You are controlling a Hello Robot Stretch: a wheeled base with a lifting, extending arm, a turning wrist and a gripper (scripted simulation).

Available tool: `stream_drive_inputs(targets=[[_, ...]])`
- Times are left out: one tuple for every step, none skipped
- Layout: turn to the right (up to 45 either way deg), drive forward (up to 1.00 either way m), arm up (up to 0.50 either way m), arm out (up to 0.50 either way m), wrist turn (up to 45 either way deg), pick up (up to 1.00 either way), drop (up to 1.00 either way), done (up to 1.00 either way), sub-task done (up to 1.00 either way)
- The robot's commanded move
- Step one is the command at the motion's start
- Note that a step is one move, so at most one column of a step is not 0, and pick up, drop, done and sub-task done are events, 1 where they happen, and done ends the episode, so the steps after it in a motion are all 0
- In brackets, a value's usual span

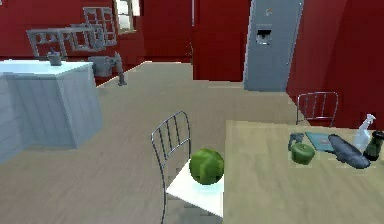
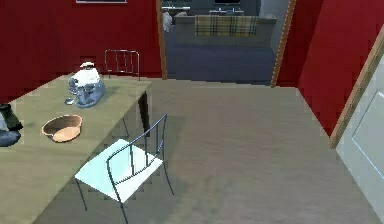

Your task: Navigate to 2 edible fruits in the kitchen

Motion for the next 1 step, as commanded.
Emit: stream_drive_inputs(targets=[[0.0,0.00,0.00,0.00,0.0,0.00,0.00,1.00,0.00]])
